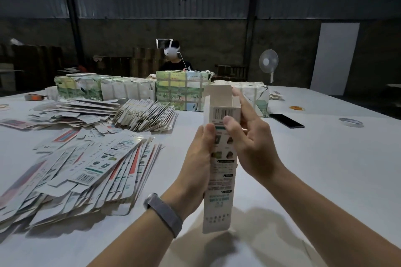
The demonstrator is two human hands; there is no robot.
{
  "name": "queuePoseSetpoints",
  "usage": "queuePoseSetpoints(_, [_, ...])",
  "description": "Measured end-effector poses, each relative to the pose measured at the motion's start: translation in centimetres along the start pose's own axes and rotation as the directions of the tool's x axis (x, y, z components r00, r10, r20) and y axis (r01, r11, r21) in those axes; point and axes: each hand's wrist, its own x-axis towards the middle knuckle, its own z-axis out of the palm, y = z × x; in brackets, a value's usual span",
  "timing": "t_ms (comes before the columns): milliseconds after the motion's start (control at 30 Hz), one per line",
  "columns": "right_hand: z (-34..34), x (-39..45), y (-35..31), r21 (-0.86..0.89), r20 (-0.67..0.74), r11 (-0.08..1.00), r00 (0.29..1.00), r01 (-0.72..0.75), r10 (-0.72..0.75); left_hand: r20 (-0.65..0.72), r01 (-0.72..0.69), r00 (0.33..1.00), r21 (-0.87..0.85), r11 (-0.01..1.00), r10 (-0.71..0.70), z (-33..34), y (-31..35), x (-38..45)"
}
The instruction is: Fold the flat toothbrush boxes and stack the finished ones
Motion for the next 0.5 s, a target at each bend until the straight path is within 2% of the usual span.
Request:
queuePoseSetpoints(100, [0.2,-0.2,0.4,0.003,-0.02,1.0,1.0,0.019,-0.019,0.023,-0.04,0.999,0.063,0.997,0.038,-0.5,0.1,0.0])
queuePoseSetpoints(200, [0.5,0.0,-0.1,-0.04,-0.059,0.998,0.997,0.051,-0.054,0.018,-0.152,0.988,0.175,0.973,0.151,-0.7,0.3,0.1])
queuePoseSetpoints(333, [1.1,0.2,-0.7,-0.059,-0.056,0.994,0.994,0.092,-0.096,-0.045,-0.339,0.935,0.185,0.923,0.352,-0.9,0.3,0.0])
queuePoseSetpoints(500, [0.7,0.6,-1.6,-0.055,-0.003,0.981,0.982,0.188,-0.188,-0.012,-0.489,0.862,0.24,0.838,0.507,-0.7,0.7,-0.2])
